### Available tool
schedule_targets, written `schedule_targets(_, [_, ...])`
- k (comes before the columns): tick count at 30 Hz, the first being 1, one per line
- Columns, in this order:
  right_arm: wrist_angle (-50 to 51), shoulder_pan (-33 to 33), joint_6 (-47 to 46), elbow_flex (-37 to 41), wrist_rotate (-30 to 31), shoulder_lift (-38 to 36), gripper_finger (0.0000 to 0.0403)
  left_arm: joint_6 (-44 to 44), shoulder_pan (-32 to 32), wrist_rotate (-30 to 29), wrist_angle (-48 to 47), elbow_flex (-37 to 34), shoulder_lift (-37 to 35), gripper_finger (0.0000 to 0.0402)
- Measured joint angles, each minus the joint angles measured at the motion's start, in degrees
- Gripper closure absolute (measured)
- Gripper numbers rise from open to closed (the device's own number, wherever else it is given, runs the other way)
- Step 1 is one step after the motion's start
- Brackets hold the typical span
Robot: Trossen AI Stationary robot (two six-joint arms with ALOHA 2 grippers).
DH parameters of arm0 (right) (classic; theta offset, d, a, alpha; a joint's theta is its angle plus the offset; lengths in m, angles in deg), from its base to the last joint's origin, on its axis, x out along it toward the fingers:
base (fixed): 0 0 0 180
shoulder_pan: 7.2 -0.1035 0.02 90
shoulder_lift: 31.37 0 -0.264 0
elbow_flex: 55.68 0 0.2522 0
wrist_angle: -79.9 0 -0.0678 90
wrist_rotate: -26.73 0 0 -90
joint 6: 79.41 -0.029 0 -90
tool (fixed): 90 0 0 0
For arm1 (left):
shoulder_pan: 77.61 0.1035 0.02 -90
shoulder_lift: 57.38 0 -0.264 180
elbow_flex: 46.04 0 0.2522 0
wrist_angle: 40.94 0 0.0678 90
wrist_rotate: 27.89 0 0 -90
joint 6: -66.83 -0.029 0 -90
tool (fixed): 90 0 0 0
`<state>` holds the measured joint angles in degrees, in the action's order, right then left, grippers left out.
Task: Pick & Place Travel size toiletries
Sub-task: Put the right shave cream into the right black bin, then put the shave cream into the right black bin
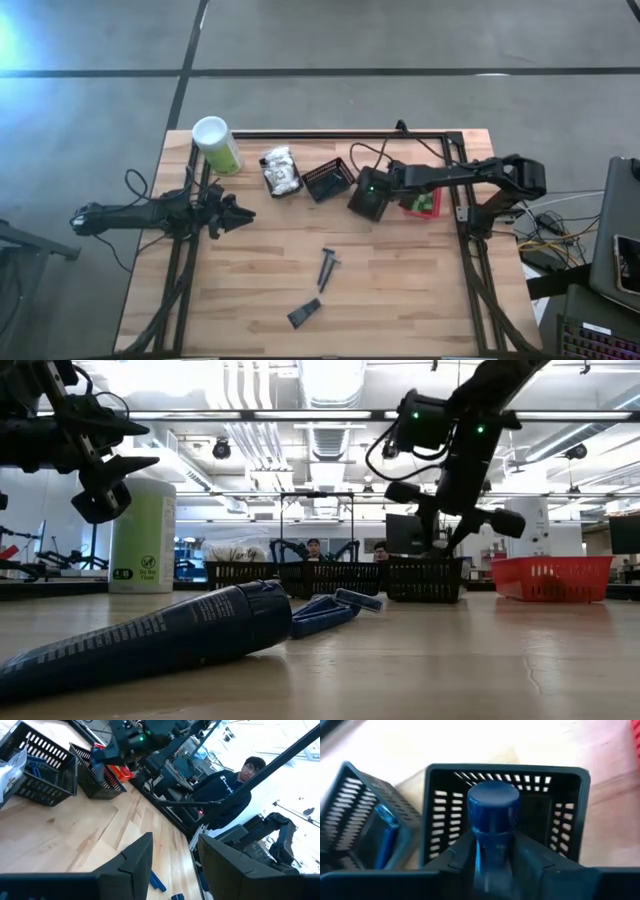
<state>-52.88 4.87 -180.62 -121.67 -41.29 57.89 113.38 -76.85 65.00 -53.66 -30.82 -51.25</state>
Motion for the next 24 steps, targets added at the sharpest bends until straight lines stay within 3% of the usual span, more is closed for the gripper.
schedule_targets(10, [1.05, -2.34, 12.87, -4.42, 0.96, 0.36, 0.0188, 4.2, 0.0, -0.48, 1.87, 0.04, 0.0, 0.0239])
schedule_targets(13, [0.93, -5.35, 17.0, -7.99, 0.94, 0.43, 0.0161, 12.13, 0.0, -0.49, 3.35, 0.08, -0.02, 0.0239])
schedule_targets(17, [0.8, -10.41, 20.22, -12.91, -2.53, 2.25, 0.0135, 14.62, 0.0, -2.17, 3.96, 0.11, -0.02, 0.0239])
schedule_targets(22, [0.75, -18.46, 37.14, -19.22, -4.26, 7.93, 0.0118, 13.5, 0.02, -3.03, 4.37, 0.11, 0.0, 0.0239])
schedule_targets(24, [0.63, -20.89, 39.91, -21.95, -4.92, 10.36, 0.0114, 13.51, 0.02, -2.12, 4.4, 0.11, 0.0, 0.0238])
